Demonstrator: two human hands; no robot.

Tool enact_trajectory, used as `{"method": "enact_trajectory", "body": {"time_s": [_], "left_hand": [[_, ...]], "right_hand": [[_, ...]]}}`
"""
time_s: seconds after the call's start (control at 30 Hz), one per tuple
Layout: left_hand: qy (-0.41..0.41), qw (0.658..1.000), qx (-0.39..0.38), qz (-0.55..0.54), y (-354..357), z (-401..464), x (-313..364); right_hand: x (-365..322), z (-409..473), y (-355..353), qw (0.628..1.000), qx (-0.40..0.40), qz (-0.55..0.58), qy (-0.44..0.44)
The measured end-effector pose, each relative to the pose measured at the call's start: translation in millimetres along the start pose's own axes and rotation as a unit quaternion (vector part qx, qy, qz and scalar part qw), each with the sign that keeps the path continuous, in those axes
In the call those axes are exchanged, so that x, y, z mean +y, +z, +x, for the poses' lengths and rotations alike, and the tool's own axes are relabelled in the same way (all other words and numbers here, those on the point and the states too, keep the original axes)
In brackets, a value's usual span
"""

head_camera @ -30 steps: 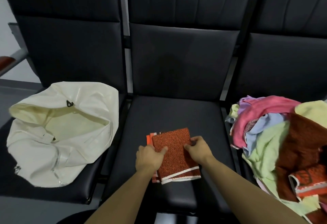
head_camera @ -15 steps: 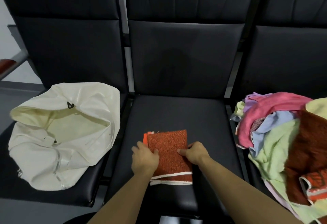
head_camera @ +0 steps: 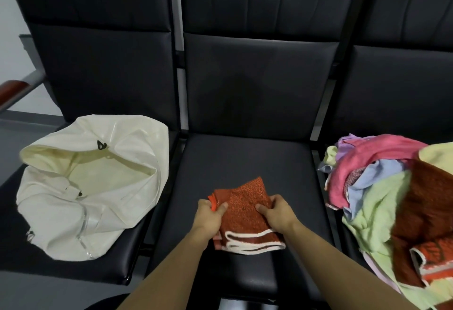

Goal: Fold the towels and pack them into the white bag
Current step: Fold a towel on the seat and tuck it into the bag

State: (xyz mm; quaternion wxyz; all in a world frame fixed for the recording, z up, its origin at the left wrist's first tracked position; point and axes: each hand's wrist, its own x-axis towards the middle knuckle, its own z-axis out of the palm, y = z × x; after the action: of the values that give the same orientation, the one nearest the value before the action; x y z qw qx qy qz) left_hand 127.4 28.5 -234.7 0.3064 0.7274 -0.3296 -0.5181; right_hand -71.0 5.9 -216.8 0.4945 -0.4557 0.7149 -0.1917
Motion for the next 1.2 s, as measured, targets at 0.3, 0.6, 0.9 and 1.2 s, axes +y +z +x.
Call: {"method": "enact_trajectory", "body": {"time_s": [0.3,0.6,0.9,1.2], "left_hand": [[0.100,0.994,-0.041,-0.010,-38.3,-12.6,34.8],[0.117,0.987,0.112,-0.005,-185.0,-13.6,91.3],[0.013,0.989,0.146,0.015,-326.0,9.3,71.9],[-0.006,0.980,0.147,0.131,-363.8,59.2,48.7]], "right_hand": [[-44.4,-9.4,9.3,0.993,0.011,0.009,-0.114],[-180.5,-13.4,100.8,0.968,-0.080,-0.024,-0.237],[-240.9,-15.1,236.6,0.944,-0.192,-0.074,-0.259],[-245.1,22.6,308.6,0.941,-0.250,-0.108,-0.199]]}}
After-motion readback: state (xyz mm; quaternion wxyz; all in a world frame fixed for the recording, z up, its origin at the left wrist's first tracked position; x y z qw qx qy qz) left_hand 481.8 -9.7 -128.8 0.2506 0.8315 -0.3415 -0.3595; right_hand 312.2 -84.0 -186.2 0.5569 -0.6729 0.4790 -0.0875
